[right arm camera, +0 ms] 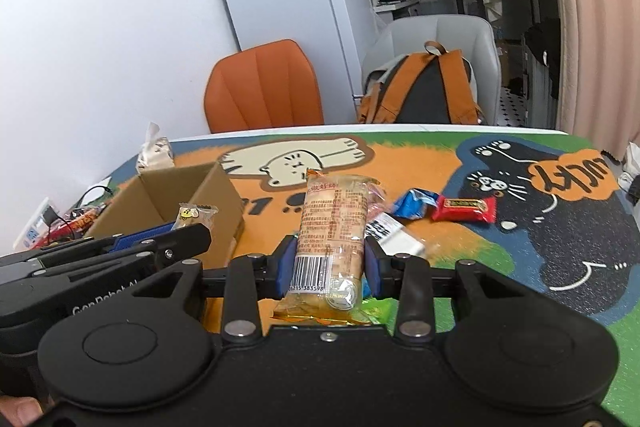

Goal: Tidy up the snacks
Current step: 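Carry both snacks over the box and open both tools to release them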

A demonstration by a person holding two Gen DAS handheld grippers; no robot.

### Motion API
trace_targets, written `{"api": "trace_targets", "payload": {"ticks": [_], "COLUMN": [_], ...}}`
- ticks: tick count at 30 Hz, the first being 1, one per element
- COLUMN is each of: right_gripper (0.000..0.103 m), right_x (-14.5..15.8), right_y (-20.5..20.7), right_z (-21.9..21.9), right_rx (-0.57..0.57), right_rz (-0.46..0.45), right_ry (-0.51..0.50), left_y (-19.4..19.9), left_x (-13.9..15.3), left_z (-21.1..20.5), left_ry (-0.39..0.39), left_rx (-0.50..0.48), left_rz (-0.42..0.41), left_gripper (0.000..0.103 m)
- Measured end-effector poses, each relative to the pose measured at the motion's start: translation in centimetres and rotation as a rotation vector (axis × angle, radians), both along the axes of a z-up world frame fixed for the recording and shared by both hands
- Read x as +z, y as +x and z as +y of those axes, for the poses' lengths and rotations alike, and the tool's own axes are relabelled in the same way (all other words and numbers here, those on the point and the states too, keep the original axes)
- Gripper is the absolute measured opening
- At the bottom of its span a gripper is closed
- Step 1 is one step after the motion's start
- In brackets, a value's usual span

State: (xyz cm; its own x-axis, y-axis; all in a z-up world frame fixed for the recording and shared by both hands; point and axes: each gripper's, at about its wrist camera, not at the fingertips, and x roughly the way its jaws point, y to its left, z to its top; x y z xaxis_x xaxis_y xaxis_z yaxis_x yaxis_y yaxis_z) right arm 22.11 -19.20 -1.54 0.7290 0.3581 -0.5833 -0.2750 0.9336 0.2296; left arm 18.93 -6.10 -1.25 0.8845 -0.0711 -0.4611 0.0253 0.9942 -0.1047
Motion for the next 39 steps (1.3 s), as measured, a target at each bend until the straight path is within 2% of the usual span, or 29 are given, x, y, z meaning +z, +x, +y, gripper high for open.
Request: {"api": "trace_targets", "payload": {"ticks": [15, 23, 37, 39], "right_gripper": [0.037, 0.037, 0.037, 0.037], "right_x": [0.9, 1.3, 1.9, 1.9], "right_y": [0.1, 0.5, 1.7, 1.9], "right_z": [2.4, 4.1, 7.6, 8.1], "right_rx": [0.032, 0.045, 0.102, 0.112], "right_rz": [-0.032, -0.047, -0.066, -0.067], "right_ry": [0.018, 0.022, 0.022, 0.022], "left_y": [-0.7, -0.6, 0.0, 0.1], "left_x": [1.7, 2.0, 1.4, 1.2], "left_z": [3.5, 7.2, 11.7, 12.2], "left_ry": [-0.019, -0.040, -0.056, -0.053], "left_rx": [0.068, 0.137, 0.251, 0.271], "left_rz": [-0.045, -0.052, -0.029, -0.021], "left_gripper": [0.017, 0.017, 0.018, 0.020]}}
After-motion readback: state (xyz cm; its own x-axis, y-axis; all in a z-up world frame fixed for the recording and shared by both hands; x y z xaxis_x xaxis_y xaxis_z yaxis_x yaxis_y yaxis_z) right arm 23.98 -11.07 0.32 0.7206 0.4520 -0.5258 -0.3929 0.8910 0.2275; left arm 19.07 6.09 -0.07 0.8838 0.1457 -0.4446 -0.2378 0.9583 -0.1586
